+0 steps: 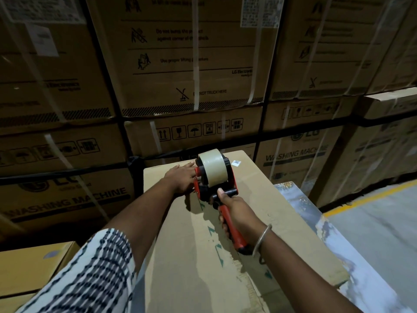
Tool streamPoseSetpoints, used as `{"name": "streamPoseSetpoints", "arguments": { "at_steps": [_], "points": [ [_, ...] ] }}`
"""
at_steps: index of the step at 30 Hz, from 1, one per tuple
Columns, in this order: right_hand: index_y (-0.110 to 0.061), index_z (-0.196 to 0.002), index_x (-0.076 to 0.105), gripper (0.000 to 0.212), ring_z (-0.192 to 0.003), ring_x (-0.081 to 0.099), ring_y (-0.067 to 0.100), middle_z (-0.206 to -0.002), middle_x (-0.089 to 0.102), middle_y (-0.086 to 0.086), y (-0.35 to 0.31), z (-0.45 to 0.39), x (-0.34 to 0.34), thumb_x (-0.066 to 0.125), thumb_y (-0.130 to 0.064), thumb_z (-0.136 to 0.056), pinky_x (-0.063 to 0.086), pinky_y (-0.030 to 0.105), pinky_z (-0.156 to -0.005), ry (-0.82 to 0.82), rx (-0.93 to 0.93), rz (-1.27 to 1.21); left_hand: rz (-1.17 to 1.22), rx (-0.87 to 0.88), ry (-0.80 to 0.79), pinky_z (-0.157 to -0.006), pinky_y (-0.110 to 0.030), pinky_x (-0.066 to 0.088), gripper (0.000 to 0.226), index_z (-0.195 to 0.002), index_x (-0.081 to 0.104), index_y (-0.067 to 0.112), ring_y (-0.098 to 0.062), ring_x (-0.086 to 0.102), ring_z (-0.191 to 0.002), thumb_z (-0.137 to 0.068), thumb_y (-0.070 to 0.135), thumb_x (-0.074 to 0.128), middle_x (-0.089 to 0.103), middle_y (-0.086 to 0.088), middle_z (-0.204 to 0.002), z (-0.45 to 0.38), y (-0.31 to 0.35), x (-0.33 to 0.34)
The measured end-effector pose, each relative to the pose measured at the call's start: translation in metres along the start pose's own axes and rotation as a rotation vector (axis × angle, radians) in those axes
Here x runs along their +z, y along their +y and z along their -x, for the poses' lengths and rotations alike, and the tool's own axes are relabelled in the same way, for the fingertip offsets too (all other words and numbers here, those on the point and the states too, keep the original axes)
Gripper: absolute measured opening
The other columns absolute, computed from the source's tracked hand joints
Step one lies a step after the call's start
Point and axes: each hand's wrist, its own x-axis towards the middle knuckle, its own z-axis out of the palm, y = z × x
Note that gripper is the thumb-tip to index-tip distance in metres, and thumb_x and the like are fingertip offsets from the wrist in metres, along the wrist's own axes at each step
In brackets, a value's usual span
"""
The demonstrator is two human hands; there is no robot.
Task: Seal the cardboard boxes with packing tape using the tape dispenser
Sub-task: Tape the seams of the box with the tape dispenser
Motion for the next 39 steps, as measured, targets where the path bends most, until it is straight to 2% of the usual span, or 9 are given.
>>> {"name": "streamPoseSetpoints", "arguments": {
  "at_steps": [11,16,19,21,23,29,33,37,39],
  "points": [
    [-0.008,-0.079,0.055,0.051,-0.041,0.041,0.019,-0.058,0.048,0.008,0.026,0.06,-0.017,0.048,-0.053,-0.101,0.031,0.021,-0.043,0.004,0.009,-0.02,0.032,0.012,-0.047,-0.122,-0.05,0.012,0.055,-0.157,0.007,0.045,-0.01,0.003,-0.153,-0.104,0.058,0.013,0.005,0.022,-0.164,-0.016,-0.013,0.013],
    [0.011,-0.096,0.057,0.066,-0.041,0.041,0.02,-0.058,0.048,0.009,0.029,0.064,-0.019,0.048,-0.054,-0.101,0.033,0.023,-0.042,0.001,-0.003,-0.025,0.083,0.018,0.079,-0.121,-0.048,0.014,0.052,-0.158,0.018,0.036,-0.018,0.013,-0.153,-0.107,0.044,0.026,0.014,0.01,-0.166,-0.003,0.009,0.021],
    [0.006,-0.095,0.057,0.062,-0.04,0.043,0.02,-0.058,0.049,0.008,0.029,0.064,-0.018,0.048,-0.055,-0.1,0.034,0.023,-0.041,0.007,0.001,-0.018,0.135,0.15,0.068,-0.12,-0.048,0.017,0.058,-0.151,0.037,0.035,-0.021,0.029,-0.146,-0.097,0.05,0.022,0.026,0.006,-0.163,0.016,0.018,0.027],
    [0.002,-0.095,0.058,0.057,-0.04,0.043,0.02,-0.057,0.05,0.008,0.029,0.063,-0.017,0.048,-0.054,-0.1,0.034,0.023,-0.041,0.002,0.003,-0.02,0.095,0.185,0.012,-0.12,-0.051,0.014,0.071,-0.152,0.032,0.041,-0.016,0.021,-0.15,-0.087,0.063,0.011,0.018,0.011,-0.165,0.013,0.009,0.033],
    [0.008,-0.098,0.057,0.062,-0.04,0.042,0.02,-0.057,0.049,0.008,0.029,0.059,-0.017,0.048,-0.053,-0.101,0.034,0.023,-0.04,-0.003,0.005,-0.023,0.05,0.183,-0.013,-0.12,-0.051,0.013,0.071,-0.154,0.025,0.043,-0.012,0.013,-0.152,-0.089,0.068,0.011,0.013,0.013,-0.166,0.005,0.0,0.038],
    [-0.014,-0.087,0.058,0.045,-0.041,0.044,0.018,-0.06,0.051,0.006,0.014,0.042,-0.017,0.049,-0.056,-0.101,0.035,0.023,-0.043,0.004,0.031,-0.005,-0.038,0.133,-0.011,-0.121,-0.051,0.011,0.053,-0.155,0.024,0.037,-0.013,0.012,-0.152,-0.104,0.05,0.029,0.013,0.013,-0.166,-0.009,-0.002,0.03],
    [-0.01,-0.085,0.058,0.048,-0.042,0.043,0.019,-0.059,0.051,0.007,0.001,0.024,-0.019,0.048,-0.054,-0.102,0.035,0.025,-0.044,-0.007,0.019,0.002,-0.055,0.086,-0.026,-0.122,-0.053,0.01,0.055,-0.157,0.016,0.038,-0.013,0.01,-0.153,-0.105,0.05,0.03,0.01,0.013,-0.166,-0.024,-0.005,0.024],
    [-0.009,-0.085,0.054,0.049,-0.042,0.042,0.018,-0.059,0.051,0.006,-0.004,0.021,-0.024,0.048,-0.054,-0.102,0.034,0.025,-0.044,-0.019,0.028,0.008,-0.104,0.086,-0.029,-0.122,-0.053,0.011,0.053,-0.156,0.02,0.04,-0.012,0.008,-0.153,-0.105,0.05,0.028,0.01,0.014,-0.166,-0.033,-0.009,0.022],
    [-0.009,-0.086,0.053,0.048,-0.043,0.043,0.017,-0.06,0.051,0.005,-0.002,0.029,-0.029,0.047,-0.054,-0.102,0.035,0.025,-0.044,-0.035,0.039,0.013,-0.158,0.101,-0.045,-0.122,-0.053,0.011,0.053,-0.157,0.017,0.04,-0.013,0.003,-0.154,-0.106,0.05,0.025,0.003,0.015,-0.166,-0.034,-0.01,0.023]
  ]
}}
